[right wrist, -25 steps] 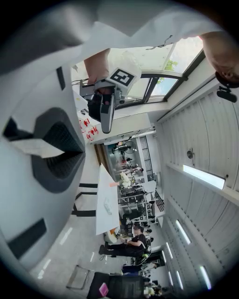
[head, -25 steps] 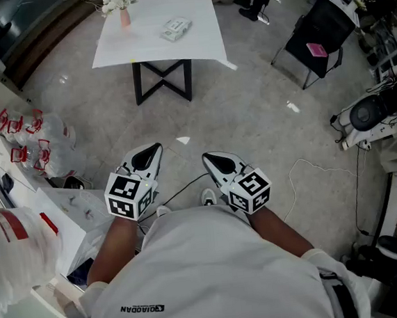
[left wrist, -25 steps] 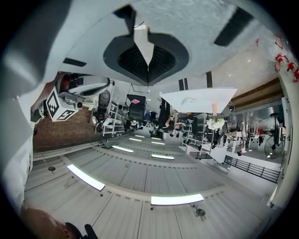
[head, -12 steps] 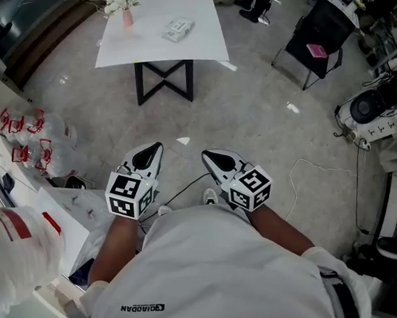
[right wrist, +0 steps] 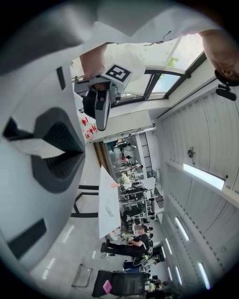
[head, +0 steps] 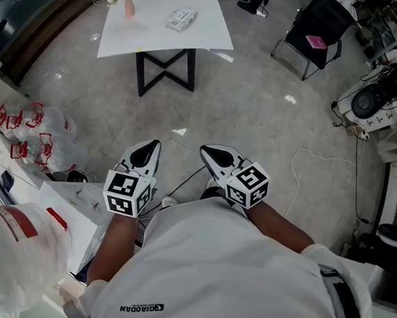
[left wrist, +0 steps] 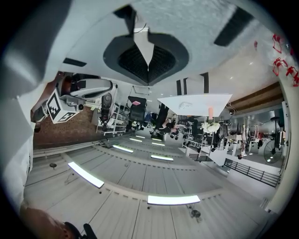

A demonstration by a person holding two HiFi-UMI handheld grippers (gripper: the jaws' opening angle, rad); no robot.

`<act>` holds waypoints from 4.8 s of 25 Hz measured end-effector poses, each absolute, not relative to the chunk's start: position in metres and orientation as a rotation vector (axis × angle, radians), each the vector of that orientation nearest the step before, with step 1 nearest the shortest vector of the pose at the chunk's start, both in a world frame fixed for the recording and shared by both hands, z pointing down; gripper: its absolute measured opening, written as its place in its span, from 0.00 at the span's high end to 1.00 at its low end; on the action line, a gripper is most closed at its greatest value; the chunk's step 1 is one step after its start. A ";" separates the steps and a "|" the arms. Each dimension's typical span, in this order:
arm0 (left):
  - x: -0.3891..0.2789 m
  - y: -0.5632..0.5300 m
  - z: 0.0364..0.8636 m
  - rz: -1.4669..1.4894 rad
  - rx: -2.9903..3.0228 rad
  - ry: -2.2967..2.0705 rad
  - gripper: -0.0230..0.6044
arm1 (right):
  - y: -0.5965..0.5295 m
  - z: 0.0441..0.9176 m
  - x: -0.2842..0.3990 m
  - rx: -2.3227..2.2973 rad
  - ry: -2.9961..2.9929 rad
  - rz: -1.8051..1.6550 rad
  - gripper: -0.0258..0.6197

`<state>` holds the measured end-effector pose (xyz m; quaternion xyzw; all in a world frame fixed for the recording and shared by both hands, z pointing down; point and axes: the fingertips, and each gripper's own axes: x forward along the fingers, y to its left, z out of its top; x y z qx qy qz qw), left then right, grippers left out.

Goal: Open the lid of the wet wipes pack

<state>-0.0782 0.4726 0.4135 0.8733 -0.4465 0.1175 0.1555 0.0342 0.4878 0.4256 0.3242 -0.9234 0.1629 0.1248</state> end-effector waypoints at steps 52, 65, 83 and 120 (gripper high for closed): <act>-0.073 0.128 0.422 0.384 2.418 -1.291 0.95 | 0.116 0.424 0.023 0.861 -2.753 0.572 0.95; -0.062 0.060 0.437 0.390 2.443 -1.185 0.95 | 0.066 0.443 0.028 0.921 -2.687 0.612 0.95; -0.135 -0.142 0.399 0.420 2.626 -1.095 0.95 | -0.129 0.395 -0.042 1.070 -2.652 0.493 0.95; -0.136 -0.240 0.426 0.435 2.581 -1.165 0.95 | -0.240 0.417 -0.047 1.021 -2.631 0.455 0.95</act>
